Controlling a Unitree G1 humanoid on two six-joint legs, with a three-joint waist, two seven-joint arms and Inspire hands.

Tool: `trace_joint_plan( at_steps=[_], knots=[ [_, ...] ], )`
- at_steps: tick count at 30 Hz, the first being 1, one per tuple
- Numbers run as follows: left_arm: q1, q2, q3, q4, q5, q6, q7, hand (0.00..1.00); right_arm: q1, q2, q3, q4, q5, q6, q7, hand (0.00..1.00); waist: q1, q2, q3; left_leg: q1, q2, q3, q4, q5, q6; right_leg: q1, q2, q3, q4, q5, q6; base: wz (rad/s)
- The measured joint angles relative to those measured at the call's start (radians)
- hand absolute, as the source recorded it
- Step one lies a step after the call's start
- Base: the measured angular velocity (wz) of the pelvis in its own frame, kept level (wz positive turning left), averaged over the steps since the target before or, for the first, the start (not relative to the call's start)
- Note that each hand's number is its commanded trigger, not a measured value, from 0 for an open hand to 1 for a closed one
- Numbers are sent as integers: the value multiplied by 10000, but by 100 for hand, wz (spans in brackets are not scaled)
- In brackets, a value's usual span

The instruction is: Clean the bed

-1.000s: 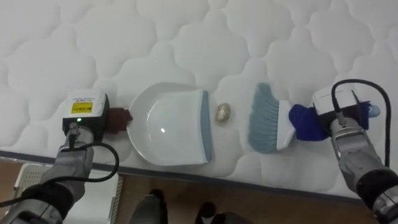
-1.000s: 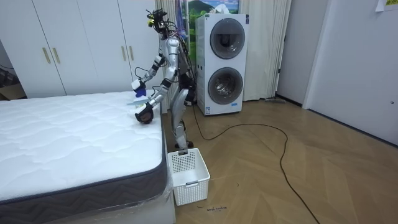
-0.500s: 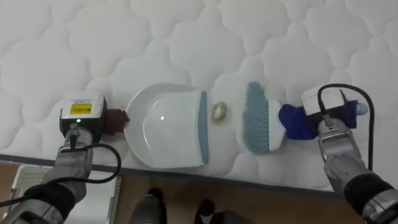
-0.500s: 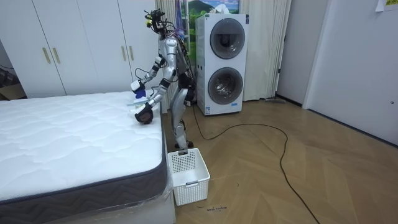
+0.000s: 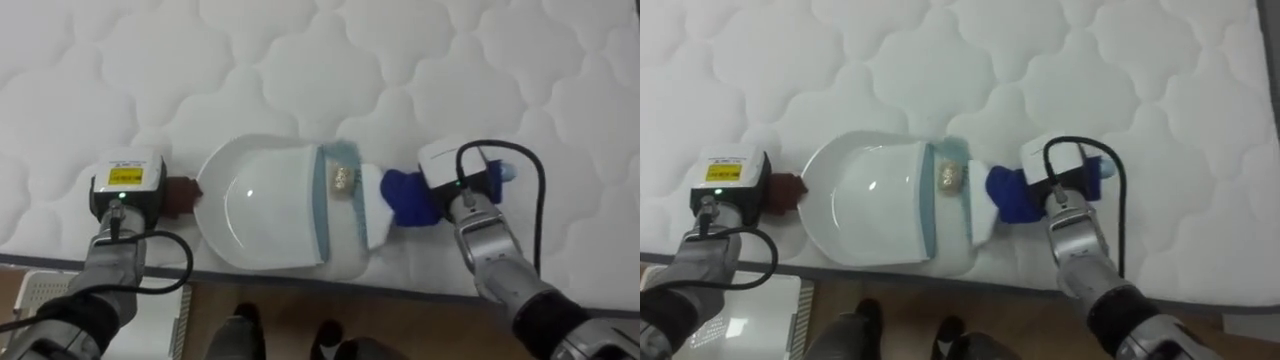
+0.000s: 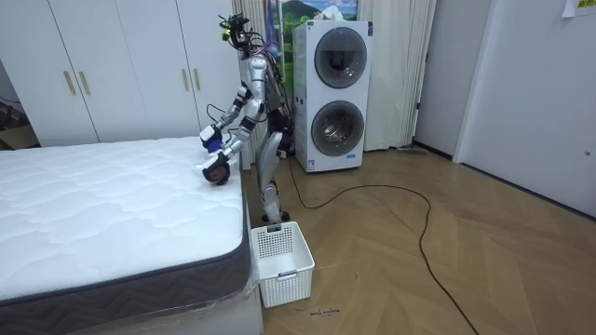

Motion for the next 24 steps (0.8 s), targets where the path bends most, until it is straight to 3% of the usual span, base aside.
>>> trace_joint_plan(
  at_steps=[2, 6, 16, 20, 24],
  knots=[
    [3, 5, 2, -1, 8, 0, -3, 100, 10, 227, 21, -35, 187, -174, 101, 100, 44, 28, -13, -18, -12, -5, 4, 3, 5, -20, -19, -5, 19, 0, 0, 0],
    [8, 8, 23, -17, 21, -9, -108, 100, 7, 220, 24, -168, 670, -342, 185, 100, 75, 111, -90, -123, -42, -7, 15, 15, 25, -152, -70, -7, 167, -4, 5, 0],
    [51, 3, 47, -26, 129, -6, 14, 100, 28, 226, 126, -692, 1145, -409, 579, 100, 141, 145, -100, -139, -90, -1, -3, 37, 58, -161, -139, -53, 176, -9, 4, 0],
    [71, -108, -2, -28, 361, -72, 101, 100, 17, 302, 511, -803, 1194, -1023, 806, 100, 383, 207, -95, -153, -143, -45, -28, 39, 64, -166, -172, -82, 179, -34, 48, 4],
    [119, -223, -39, 87, 357, -121, 110, 100, 33, 664, 771, -789, 1241, -1515, 990, 100, 496, 298, -96, -163, -217, -48, -16, 63, 106, -170, -301, -189, 215, -64, 95, 9]
  ],
)
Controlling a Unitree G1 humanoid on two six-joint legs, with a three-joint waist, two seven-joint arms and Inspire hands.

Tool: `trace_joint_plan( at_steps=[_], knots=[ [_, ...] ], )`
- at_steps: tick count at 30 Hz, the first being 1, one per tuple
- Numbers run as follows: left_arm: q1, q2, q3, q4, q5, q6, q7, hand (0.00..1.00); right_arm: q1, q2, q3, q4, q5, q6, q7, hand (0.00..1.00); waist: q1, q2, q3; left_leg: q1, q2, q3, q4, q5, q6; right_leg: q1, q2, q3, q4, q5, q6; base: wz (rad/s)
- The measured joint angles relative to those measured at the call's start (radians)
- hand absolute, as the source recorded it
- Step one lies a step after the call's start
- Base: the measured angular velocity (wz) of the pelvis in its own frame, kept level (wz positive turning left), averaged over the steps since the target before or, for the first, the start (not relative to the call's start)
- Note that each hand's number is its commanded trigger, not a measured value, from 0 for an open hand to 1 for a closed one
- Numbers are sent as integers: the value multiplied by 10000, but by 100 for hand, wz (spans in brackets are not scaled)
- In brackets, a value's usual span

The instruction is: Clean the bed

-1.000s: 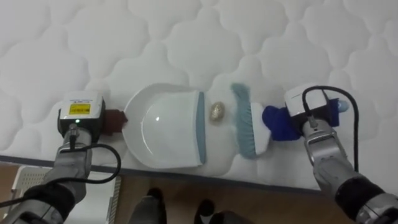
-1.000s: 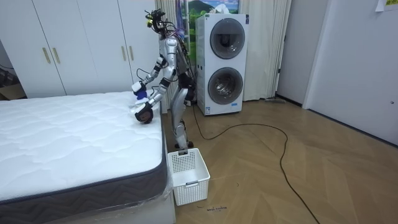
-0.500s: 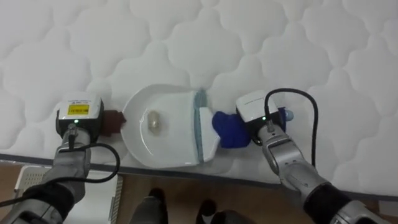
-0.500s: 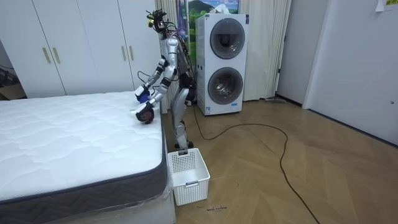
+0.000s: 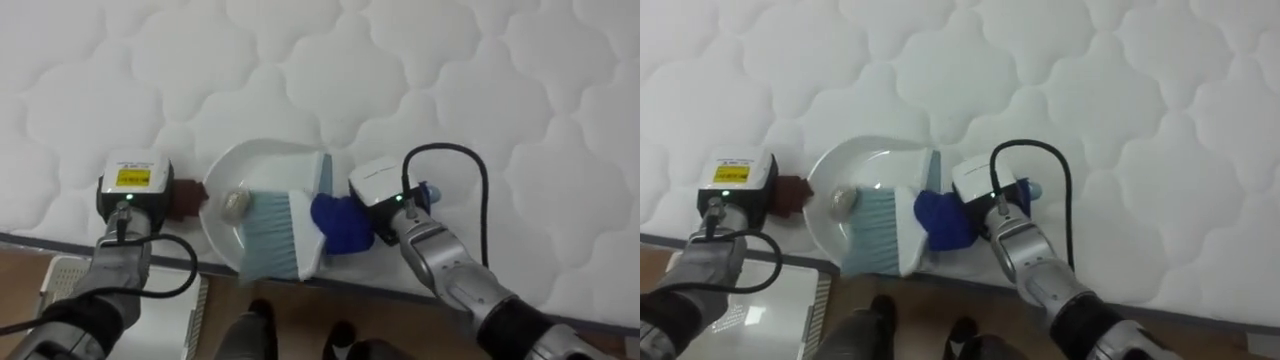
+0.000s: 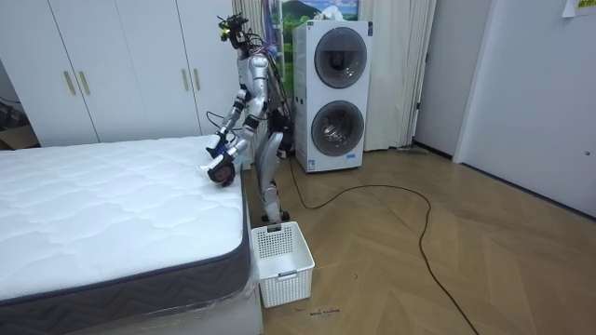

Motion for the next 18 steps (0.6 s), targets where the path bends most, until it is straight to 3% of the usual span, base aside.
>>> trace_joint_plan(
  at_steps=[5, 13, 18],
  knots=[
    [32, -47, 4, 228, -56, -193, -25, 100, 7, -70, 19, 73, 483, -306, 175, 100, 35, 23, 5, -61, -208, -52, -9, 20, 112, -59, -227, -47, 152, -126, 112, 12],
    [59, -218, 36, 630, -418, -340, 427, 100, 219, -246, 25, 223, 1174, -351, 91, 100, 39, 21, 4, -51, -337, -76, 26, 25, 198, -64, -368, -59, 387, -167, 180, 3],
    [152, -208, 45, 745, -612, -591, 672, 100, 218, -539, 4, 600, 1150, -751, -203, 100, 57, 9, -1, -2, -415, -82, 51, 49, 235, -84, -440, 6, 486, -228, 204, 2]
  ],
)
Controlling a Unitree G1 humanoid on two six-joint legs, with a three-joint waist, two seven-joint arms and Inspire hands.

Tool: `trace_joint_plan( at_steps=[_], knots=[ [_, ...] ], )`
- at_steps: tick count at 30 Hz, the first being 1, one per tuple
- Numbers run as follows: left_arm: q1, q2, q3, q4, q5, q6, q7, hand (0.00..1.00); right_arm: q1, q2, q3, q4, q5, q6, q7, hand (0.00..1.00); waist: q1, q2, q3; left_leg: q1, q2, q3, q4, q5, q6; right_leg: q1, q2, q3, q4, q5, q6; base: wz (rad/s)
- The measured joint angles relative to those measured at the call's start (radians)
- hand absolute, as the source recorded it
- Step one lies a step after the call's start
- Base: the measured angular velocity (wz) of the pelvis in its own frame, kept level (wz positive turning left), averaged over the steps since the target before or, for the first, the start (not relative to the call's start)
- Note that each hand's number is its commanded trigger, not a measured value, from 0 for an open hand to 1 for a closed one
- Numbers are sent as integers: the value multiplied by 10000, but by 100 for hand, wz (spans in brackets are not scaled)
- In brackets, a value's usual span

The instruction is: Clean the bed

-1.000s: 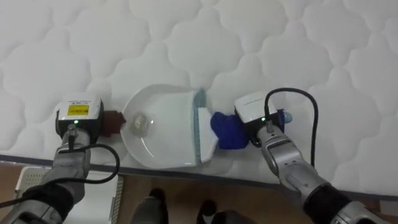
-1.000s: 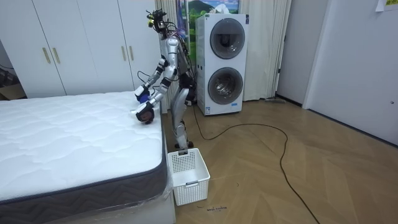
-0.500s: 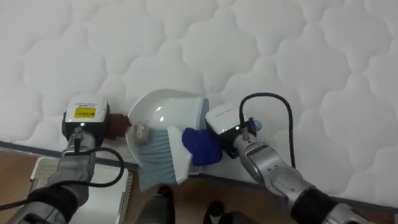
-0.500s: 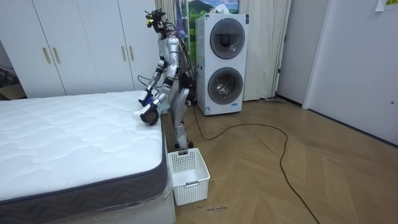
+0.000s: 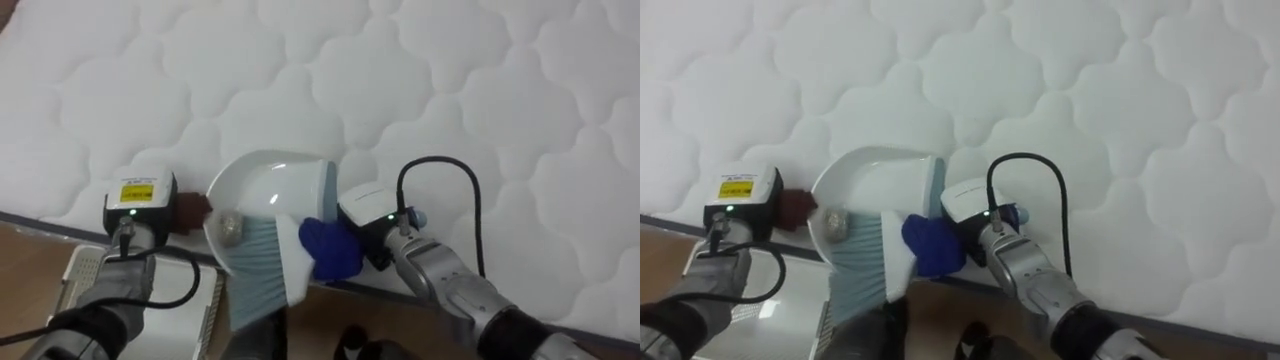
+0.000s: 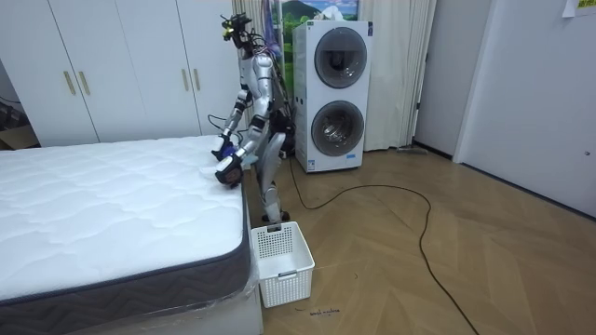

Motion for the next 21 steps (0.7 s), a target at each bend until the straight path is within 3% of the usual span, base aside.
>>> trace_joint_plan(
  at_steps=[6, 11, 14, 16, 19, 21],
  knots=[
    [105, 63, 124, 6, 36, -94, 21, 100, 314, -470, -353, 22, -23, -215, -248, 100, 19, -101, -66, 232, -54, 133, -52, 25, 46, 129, -117, 82, 22, 8, 20, -3],
    [868, 85, 800, 5, 55, -146, 124, 100, 954, -846, -963, 22, -237, -307, -623, 100, 8, -155, -111, 1114, -62, 149, -353, 3, 68, 959, -55, 174, -324, 26, 102, -6],
    [1469, 175, 1198, -81, 126, -101, 207, 100, 1657, -1356, -1364, -447, -1218, -302, -723, 100, 8, -179, -254, 1492, -48, 134, -560, 3, 67, 1382, 85, 229, -668, 101, 190, 0],
    [1702, 200, 1340, -160, 130, -8, 220, 100, 2110, -1693, -1702, -1038, -1671, -301, -758, 100, 9, -161, -302, 1685, -56, 105, -654, 4, 67, 1624, 131, 210, -845, 151, 222, 0],
    [2316, 205, 1727, -876, 73, 59, 218, 100, 2689, -1721, -2213, -1393, -2012, -302, -928, 100, 11, -126, -352, 2413, -54, 68, -1066, 8, 68, 2404, 243, 242, -1341, 256, 310, 2],
    [2876, 228, 2084, -1638, 63, 41, 223, 100, 3080, -1743, -2558, -1751, -2046, -256, -924, 100, 96, -116, -469, 2769, -57, 137, -1285, 6, 70, 2690, 241, 331, -1524, 282, 359, -9]
  ],
)
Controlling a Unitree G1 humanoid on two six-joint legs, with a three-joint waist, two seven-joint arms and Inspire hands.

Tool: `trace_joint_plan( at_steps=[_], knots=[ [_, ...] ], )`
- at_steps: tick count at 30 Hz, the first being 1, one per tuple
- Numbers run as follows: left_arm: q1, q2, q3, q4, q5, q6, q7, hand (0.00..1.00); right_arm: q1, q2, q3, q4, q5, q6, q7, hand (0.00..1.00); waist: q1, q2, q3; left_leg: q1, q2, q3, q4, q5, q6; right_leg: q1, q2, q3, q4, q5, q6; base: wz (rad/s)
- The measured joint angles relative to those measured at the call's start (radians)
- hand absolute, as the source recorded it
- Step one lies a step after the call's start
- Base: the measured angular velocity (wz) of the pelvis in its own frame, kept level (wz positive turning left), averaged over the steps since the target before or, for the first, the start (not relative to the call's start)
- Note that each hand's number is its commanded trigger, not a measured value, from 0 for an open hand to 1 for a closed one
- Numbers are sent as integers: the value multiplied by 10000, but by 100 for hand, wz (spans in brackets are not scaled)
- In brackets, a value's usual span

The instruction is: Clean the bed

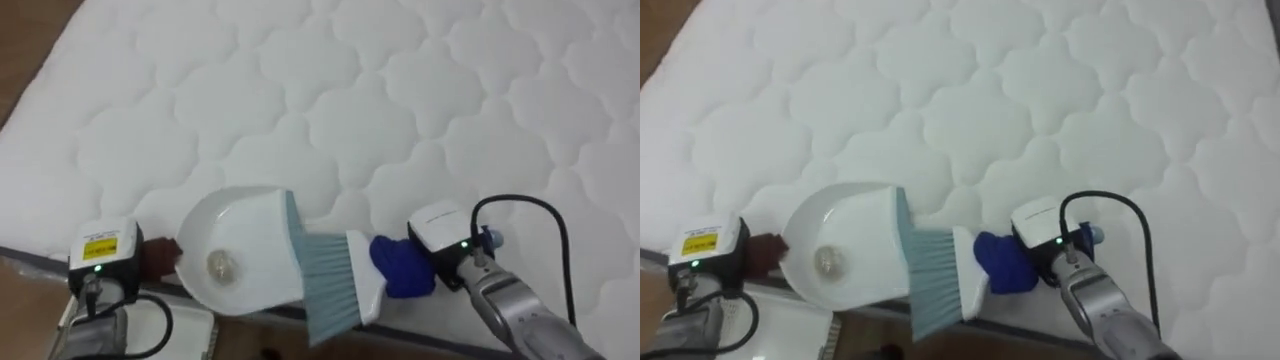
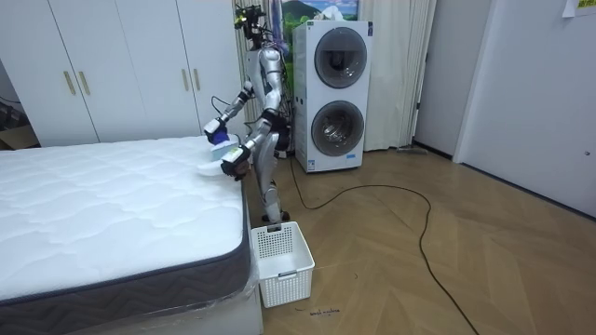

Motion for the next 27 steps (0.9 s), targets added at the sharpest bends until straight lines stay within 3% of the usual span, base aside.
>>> trace_joint_plan(
  at_steps=[1, 2, 6, 10, 11, 13, 15, 16, 17, 18, 21, 23, 27],
  knots=[
    [420, 45, 278, -461, -1, -45, -6, 100, 292, -29, -182, -397, 24, 69, 1, 100, 29, 8, -126, 194, -12, 54, -164, 3, 2, 138, 16, 63, -137, 36, 36, -16],
    [777, 115, 522, -964, 8, -56, -9, 100, 453, -79, -303, -790, 30, 95, 1, 100, 52, 28, -139, 411, -22, 64, -271, 2, 2, 336, 35, 93, -249, 54, 57, -13],
    [1150, 156, 1057, -1612, 128, -164, -24, 100, 556, -131, -546, -1216, 4, 80, 0, 100, 100, 126, -149, 1065, -103, -124, -591, 10, -13, 1180, 210, 174, -826, 135, 113, 15],
    [1470, 159, 1122, -2444, 32, -195, -342, 100, 1203, -228, -1502, -1922, 54, 92, -24, 100, 25, 340, -259, 1561, -468, -832, -961, 94, 25, 2038, 444, 636, -1376, 132, 221, 55],
    [1636, 161, 1180, -2875, -41, -214, -427, 100, 1472, -315, -1772, -2209, 153, 92, -167, 100, -118, 374, -264, 1574, -650, -1113, -1013, 143, 53, 2206, 486, 907, -1508, 107, 262, 85],
    [1955, 170, 1287, -3650, -146, -233, -570, 100, 1851, -435, -2118, -2624, 419, 86, -250, 100, -172, 360, -264, 1622, -782, -1484, -1153, 226, 62, 2395, 503, 1095, -1674, 85, 294, 75],
    [2226, 164, 1382, -4014, -613, -389, -572, 100, 2013, -442, -2341, -2753, 988, 24, -407, 79, -94, 351, -266, 1722, -880, -1728, -1238, 249, 55, 2607, 544, 1238, -1876, 84, 298, 46],
    [2421, 166, 1467, -4019, -929, -500, -573, 100, 2062, -442, -2373, -2755, 1358, -61, -488, 61, -83, 351, -266, 1894, -922, -1848, -1271, 250, 51, 2831, 565, 1303, -1993, 85, 299, 35],
    [2561, 156, 1522, -4017, -1179, -493, -571, 100, 2136, -430, -2396, -2761, 1676, -119, -623, 38, -105, 337, -258, 2014, -1001, -2037, -1328, 260, 34, 3004, 578, 1350, -2042, 85, 299, 44],
    [2599, 156, 1530, -4017, -1282, -491, -571, 100, 2175, -413, -2431, -2764, 1856, -150, -683, 0, -140, 338, -258, 2025, -1043, -2167, -1308, 262, 30, 3089, 598, 1370, -2078, 85, 299, 61],
    [2895, 10, 1591, -4085, -1780, -523, -538, 100, 2371, -291, -2663, -2699, 3777, -193, -996, 0, -56, 321, -247, 2132, -1137, -2506, -1299, 275, -1, 3517, 668, 1426, -2478, 99, 317, 46],
    [3306, -290, 1881, -4255, -2149, -509, -552, 100, 2334, -92, -2752, -2495, 4908, -105, -1246, 0, 39, 342, -231, 2152, -1223, -2642, -1312, 294, -33, 3689, 702, 1415, -2620, 98, 317, 29],
    [3966, -669, 2121, -4982, -2598, -490, -552, 100, 2356, 120, -2845, -1986, 6893, -44, -1603, 0, 190, 388, -198, 2103, -1312, -2874, -1275, 322, -79, 3868, 755, 1056, -2714, 98, 316, 40]
  ],
)
